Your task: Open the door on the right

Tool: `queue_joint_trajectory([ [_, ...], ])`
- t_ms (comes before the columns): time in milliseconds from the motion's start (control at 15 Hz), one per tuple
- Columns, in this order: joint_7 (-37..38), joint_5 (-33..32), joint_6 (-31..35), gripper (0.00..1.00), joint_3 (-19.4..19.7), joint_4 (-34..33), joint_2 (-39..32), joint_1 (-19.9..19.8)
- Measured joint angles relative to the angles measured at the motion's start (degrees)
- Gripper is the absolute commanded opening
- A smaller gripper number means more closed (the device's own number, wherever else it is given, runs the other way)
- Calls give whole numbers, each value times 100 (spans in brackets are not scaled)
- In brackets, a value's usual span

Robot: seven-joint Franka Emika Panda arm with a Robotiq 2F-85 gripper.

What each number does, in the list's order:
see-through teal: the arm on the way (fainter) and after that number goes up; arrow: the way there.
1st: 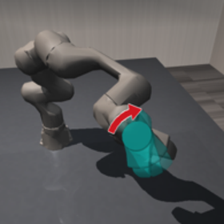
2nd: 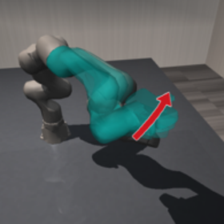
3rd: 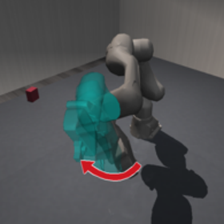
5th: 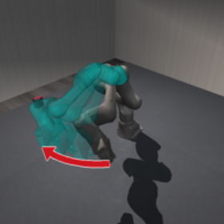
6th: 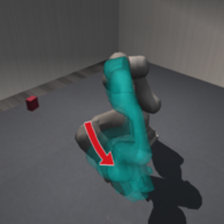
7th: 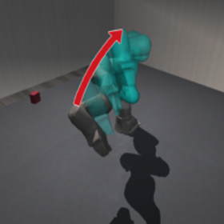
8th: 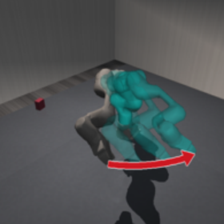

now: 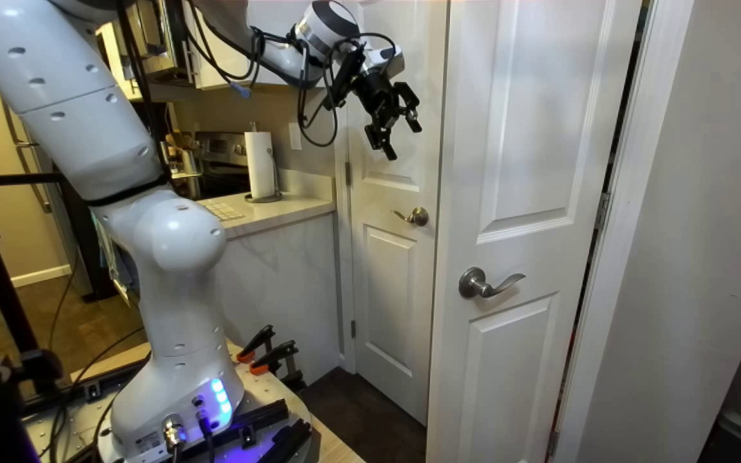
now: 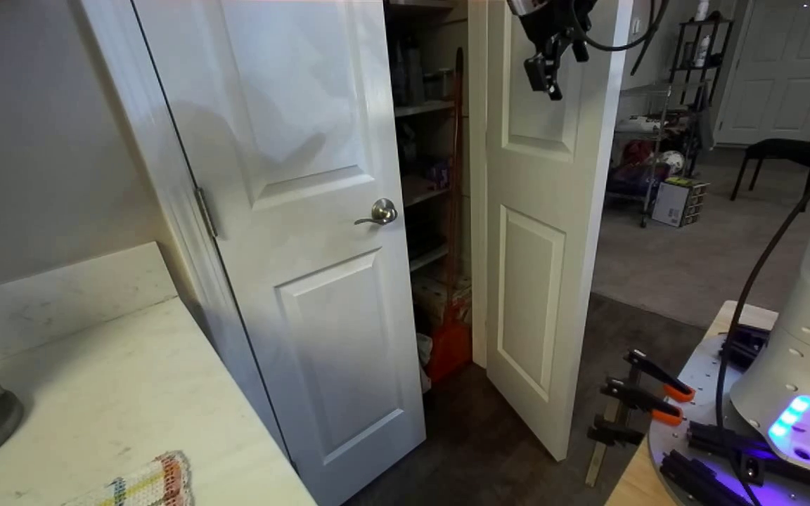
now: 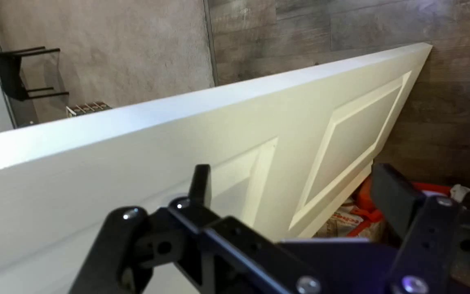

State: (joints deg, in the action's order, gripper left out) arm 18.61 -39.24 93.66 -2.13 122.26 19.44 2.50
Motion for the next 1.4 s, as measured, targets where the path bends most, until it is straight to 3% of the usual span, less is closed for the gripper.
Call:
queue_joint_trajectory([
  [400, 0, -344, 250, 100, -81, -184, 14, -88],
  [867, -2, -683, 407, 100, 292, -669, -313, -452],
  [1400, -2, -1004, 407, 100, 673, -746, -306, -834],
])
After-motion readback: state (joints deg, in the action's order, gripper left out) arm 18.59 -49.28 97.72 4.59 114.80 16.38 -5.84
